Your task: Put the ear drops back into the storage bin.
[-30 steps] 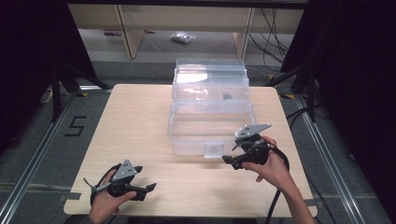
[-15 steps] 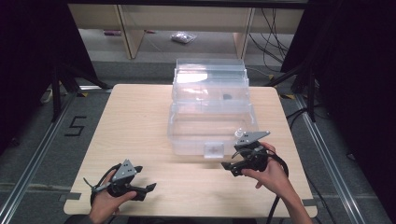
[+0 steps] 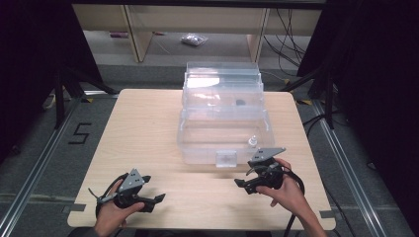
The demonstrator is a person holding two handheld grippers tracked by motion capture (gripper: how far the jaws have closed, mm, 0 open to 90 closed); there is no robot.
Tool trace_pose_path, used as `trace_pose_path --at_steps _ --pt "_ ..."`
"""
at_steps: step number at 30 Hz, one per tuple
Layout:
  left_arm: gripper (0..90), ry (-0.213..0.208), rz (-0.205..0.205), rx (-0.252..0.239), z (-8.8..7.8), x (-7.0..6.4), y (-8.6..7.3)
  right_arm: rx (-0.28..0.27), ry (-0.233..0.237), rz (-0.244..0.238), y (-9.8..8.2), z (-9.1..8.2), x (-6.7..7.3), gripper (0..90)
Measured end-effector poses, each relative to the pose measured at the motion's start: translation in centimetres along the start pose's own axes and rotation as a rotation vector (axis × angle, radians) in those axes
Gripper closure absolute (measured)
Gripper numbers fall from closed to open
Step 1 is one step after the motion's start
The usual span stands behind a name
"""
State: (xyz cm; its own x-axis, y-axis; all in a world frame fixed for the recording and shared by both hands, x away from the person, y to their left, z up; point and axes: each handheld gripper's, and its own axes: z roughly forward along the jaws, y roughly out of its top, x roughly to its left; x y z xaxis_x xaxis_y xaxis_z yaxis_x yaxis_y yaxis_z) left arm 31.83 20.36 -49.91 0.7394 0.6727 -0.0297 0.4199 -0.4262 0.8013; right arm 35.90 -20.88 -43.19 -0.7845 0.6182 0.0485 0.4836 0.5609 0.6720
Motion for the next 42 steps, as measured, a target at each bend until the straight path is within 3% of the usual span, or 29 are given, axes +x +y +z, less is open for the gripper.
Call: trace_pose_path --at_steps 3,4,5,10,11,14,18,21,22,23,24,28,30,33,34,42 --pt "15.9 -0.001 0.000 0.001 0.0 0.0 0.0 0.001 0.004 0.017 -0.4 0.3 0.1 19.0" --pt "15.8 0.001 0.000 -0.001 0.0 0.0 0.0 -0.014 0.009 -0.009 -0.6 0.5 -0.1 19.0" --pt "15.9 0.000 0.001 0.000 0.0 0.0 0.0 0.012 0.008 0.018 -0.6 0.3 0.1 18.9" --pt "15.9 -0.002 0.000 -0.001 0.0 0.0 0.0 -0.007 0.004 0.012 -1.2 0.7 0.1 18.9" --pt "15.9 -0.001 -0.001 0.001 0.0 0.0 0.0 0.012 -0.003 0.023 -1.2 0.5 0.1 18.9" --pt "15.9 -0.002 0.003 -0.002 0.0 0.0 0.0 0.000 0.009 0.004 -1.5 0.7 0.1 18.8" --pt "15.9 -0.003 -0.005 -0.005 0.0 -0.1 0.0 0.013 0.020 0.027 -1.7 0.6 0.4 18.8" --pt "15.9 -0.002 -0.006 -0.002 0.0 -0.1 0.0 -0.012 0.009 0.032 -2.1 0.8 0.4 18.8" --pt "15.9 -0.002 -0.005 -0.002 0.0 -0.1 0.0 -0.015 0.026 -0.003 -2.1 0.9 0.2 18.8" --pt "15.9 -0.002 -0.005 -0.002 0.0 -0.1 0.0 0.004 0.029 0.024 -2.2 0.7 0.4 18.7" --pt "15.9 -0.002 -0.005 -0.002 0.0 -0.1 0.0 -0.014 0.015 0.016 -2.4 0.9 0.4 18.7" --pt "15.8 -0.002 -0.021 -0.016 0.1 -0.2 0.0 0.005 0.020 0.032 -2.8 1.0 0.5 18.6" --pt "15.9 -0.004 -0.021 -0.019 0.1 -0.2 0.0 -0.014 0.020 0.014 -3.1 1.2 0.4 18.6" --pt "15.9 -0.004 -0.021 -0.019 0.1 -0.2 0.0 0.009 0.025 0.037 -3.3 0.9 0.5 18.5" --pt "15.9 -0.004 -0.020 -0.019 0.1 -0.2 0.0 -0.013 0.017 0.033 -3.5 1.1 0.5 18.5" --pt "15.9 -0.010 -0.027 -0.012 0.1 -0.3 0.0 -0.003 0.006 0.044 -4.5 1.5 0.5 17.9"
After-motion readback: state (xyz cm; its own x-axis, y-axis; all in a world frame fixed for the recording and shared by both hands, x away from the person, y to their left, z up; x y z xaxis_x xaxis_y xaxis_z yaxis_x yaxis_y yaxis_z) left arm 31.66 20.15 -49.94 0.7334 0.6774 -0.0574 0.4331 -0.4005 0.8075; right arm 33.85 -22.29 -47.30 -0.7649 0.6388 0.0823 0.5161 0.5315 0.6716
